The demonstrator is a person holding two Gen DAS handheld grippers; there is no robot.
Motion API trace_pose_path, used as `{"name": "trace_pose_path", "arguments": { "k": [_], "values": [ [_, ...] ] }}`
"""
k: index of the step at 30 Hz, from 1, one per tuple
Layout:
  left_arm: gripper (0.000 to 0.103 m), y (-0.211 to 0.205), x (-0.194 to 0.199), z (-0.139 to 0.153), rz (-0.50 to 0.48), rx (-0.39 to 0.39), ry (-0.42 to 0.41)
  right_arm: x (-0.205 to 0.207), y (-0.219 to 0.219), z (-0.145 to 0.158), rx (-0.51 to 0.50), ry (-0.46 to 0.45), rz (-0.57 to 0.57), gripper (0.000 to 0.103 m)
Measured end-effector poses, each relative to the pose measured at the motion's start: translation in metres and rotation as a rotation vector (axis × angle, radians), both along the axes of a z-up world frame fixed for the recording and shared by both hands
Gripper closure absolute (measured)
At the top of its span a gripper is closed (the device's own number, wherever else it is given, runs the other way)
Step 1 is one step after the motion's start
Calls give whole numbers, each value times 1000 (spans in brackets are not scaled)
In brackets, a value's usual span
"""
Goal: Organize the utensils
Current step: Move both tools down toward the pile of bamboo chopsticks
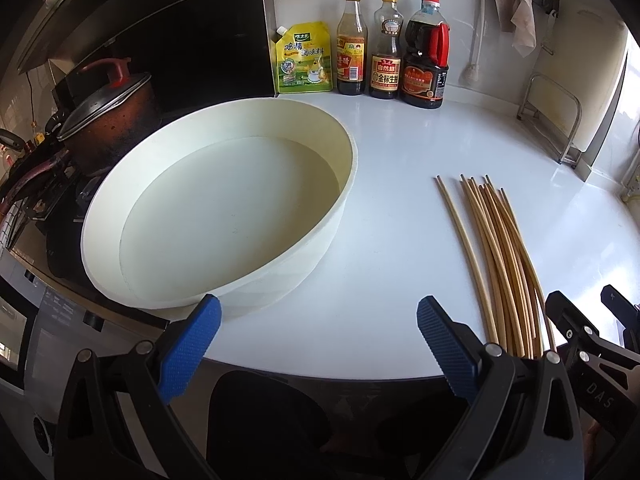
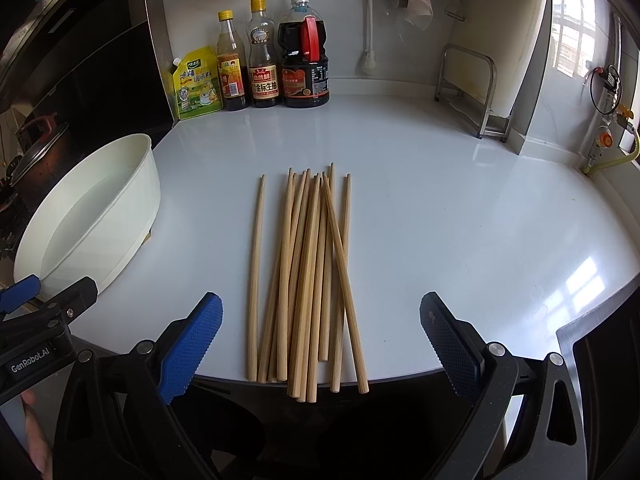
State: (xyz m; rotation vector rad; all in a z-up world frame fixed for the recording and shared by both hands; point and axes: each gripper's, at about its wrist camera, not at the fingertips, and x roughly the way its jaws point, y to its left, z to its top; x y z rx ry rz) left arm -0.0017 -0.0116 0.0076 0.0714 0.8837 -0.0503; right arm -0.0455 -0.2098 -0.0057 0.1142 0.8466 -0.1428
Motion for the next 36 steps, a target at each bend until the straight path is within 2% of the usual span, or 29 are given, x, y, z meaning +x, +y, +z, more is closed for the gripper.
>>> {"name": "trace_pose_path", "arguments": {
  "k": [5, 9, 17, 24, 36],
  "values": [
    [6, -15, -1, 3, -36, -5, -17, -1, -22, 2, 34, -11, -28, 8],
    [6, -32, 2, -5, -83, -19, 7, -1, -47, 1, 37, -16, -46, 8],
    [6, -65, 26, -25, -119, -47, 56, 20, -79, -22, 19, 47, -75, 8],
    [6, -79, 43, -41, -134, -50, 83, 44, -86, -48, 14, 117, -63, 8],
    [6, -88, 58, -63, -138, -40, 148, 58, -74, -58, 5, 152, -8, 9]
  ]
}}
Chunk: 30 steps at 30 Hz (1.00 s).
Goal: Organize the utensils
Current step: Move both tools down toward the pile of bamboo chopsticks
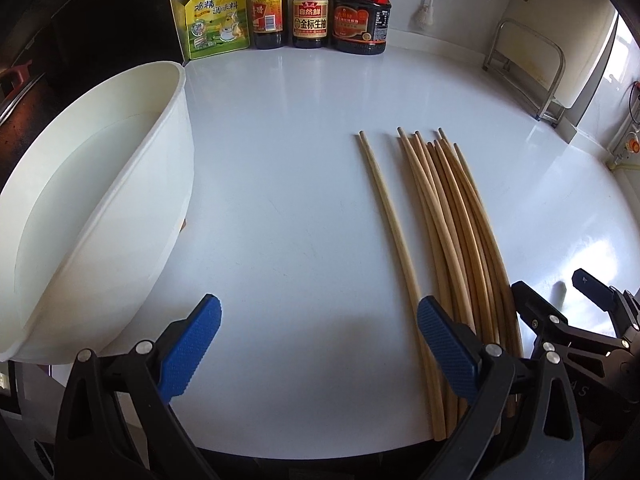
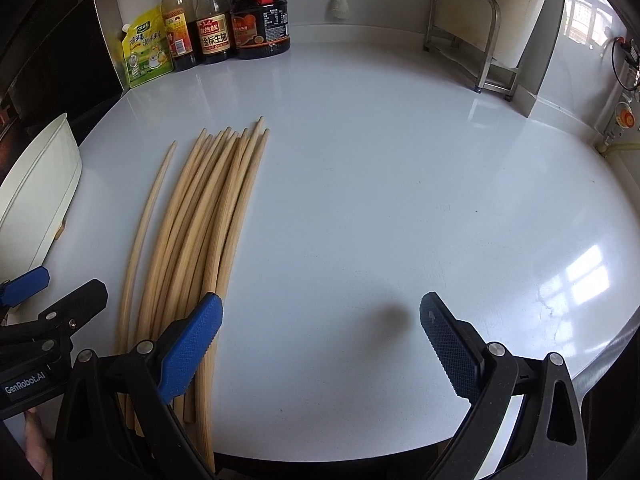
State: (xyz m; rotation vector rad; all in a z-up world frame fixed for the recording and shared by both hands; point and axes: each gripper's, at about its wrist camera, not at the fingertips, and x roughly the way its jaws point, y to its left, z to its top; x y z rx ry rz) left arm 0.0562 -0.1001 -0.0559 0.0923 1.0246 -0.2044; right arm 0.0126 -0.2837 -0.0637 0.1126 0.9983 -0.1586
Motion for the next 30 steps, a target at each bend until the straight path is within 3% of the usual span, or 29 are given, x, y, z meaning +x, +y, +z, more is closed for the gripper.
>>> {"name": "trace_pose_path", "arguments": {
  "k": [19, 30],
  "values": [
    [6, 8, 2, -2, 29, -17, 7, 8, 13, 1, -66, 2, 45, 9],
    [6, 2, 6, -4, 21, -12, 14, 5, -3, -2, -95, 4, 22, 9]
  ]
}}
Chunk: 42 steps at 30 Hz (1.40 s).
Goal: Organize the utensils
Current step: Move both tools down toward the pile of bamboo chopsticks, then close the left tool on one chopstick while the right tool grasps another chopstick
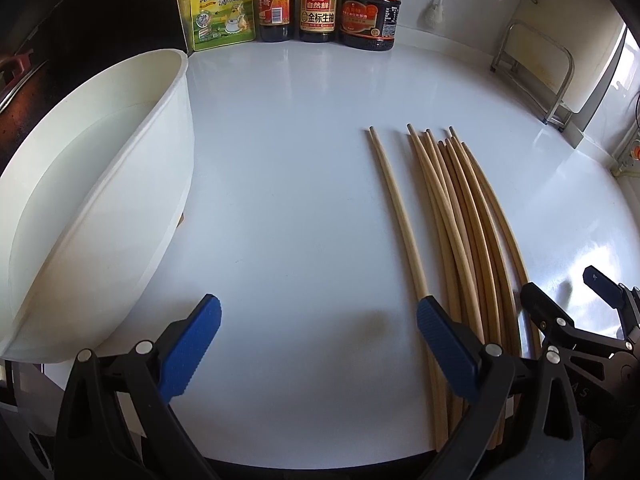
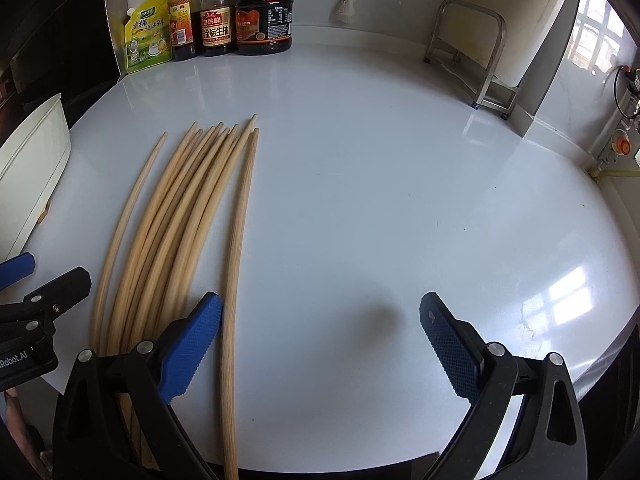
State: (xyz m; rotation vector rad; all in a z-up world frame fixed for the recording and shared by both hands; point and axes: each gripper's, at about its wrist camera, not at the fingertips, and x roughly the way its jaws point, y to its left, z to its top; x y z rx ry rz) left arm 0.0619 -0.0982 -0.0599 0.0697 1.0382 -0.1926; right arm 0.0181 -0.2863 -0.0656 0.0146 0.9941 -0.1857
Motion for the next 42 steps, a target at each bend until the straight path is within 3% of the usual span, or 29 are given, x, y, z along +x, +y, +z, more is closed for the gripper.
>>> {"name": "trace_pose_path", "arguments": {
  "k": [10, 21, 24, 25, 27, 29, 30, 31, 32, 35, 42],
  "values": [
    [6, -12, 4, 2, -7, 15, -18, -5, -27, -2, 27, -10, -17, 9],
    [9, -21, 7, -8, -16, 21, -19, -1, -15, -3, -2, -75, 70, 10],
    [21, -24, 4, -5, -25, 20, -37, 0, -18, -3, 47, -74, 79, 15],
    [30, -25, 2, -3, -30, 17, -42, 0, -18, -3, 62, -70, 80, 16],
    [42, -27, 0, -1, -41, 13, -48, 0, -17, -2, 70, -66, 94, 25],
    [61, -29, -2, 1, -52, 6, -47, -1, -11, 0, 65, -75, 128, 43],
    [67, -29, -3, 2, -58, 1, -44, -1, -8, 1, 64, -77, 140, 58],
    [81, -30, -3, 2, -63, -5, -40, -1, -6, 2, 60, -77, 148, 69],
    [95, -30, -4, 3, -70, -14, -33, -1, -4, 2, 62, -78, 158, 74],
    [96, -30, -5, 3, -95, -36, -17, -1, -2, 2, 64, -75, 161, 96],
    [96, -22, -9, 10, -114, -101, 20, -5, -19, 7, 209, -77, 90, 97]
  ]
}}
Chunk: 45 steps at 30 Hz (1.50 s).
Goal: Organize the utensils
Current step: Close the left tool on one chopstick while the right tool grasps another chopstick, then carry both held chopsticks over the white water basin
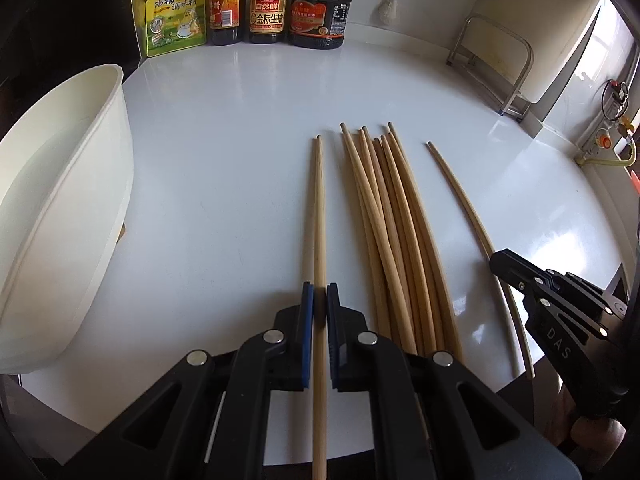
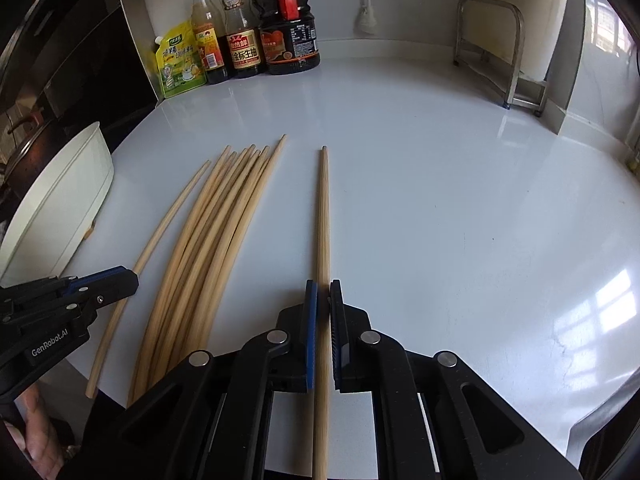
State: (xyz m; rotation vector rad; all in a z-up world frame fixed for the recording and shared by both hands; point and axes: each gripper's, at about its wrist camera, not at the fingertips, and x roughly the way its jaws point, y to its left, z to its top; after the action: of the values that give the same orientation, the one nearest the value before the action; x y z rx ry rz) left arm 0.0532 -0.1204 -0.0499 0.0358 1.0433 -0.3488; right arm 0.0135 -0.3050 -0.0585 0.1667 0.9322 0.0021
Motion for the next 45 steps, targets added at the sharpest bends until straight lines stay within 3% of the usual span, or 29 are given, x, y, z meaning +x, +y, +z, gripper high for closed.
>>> {"name": "trace_pose_path", "arguments": {
  "k": [8, 13, 18, 24, 29, 33, 45],
  "values": [
    [96, 13, -8, 38, -19, -71, -48, -10, 9, 29, 70, -66, -13, 97],
    [96, 40, -10, 75, 0, -108, -127, -4, 32, 60, 117, -125, 28, 97],
    [96, 88, -6, 109, 74, -107, -222, 16, 77, 95, 167, -185, 126, 97],
    [96, 158, 7, 123, 193, -86, -270, 54, 153, 122, 209, -214, 257, 97],
    [96, 215, 26, 113, 295, -70, -263, 89, 220, 117, 220, -147, 359, 97],
    [96, 241, 40, 93, 321, -60, -221, 107, 258, 101, 219, -78, 400, 97],
    [96, 267, 72, 46, 324, -34, -89, 133, 298, 55, 169, 85, 400, 97]
  ]
}}
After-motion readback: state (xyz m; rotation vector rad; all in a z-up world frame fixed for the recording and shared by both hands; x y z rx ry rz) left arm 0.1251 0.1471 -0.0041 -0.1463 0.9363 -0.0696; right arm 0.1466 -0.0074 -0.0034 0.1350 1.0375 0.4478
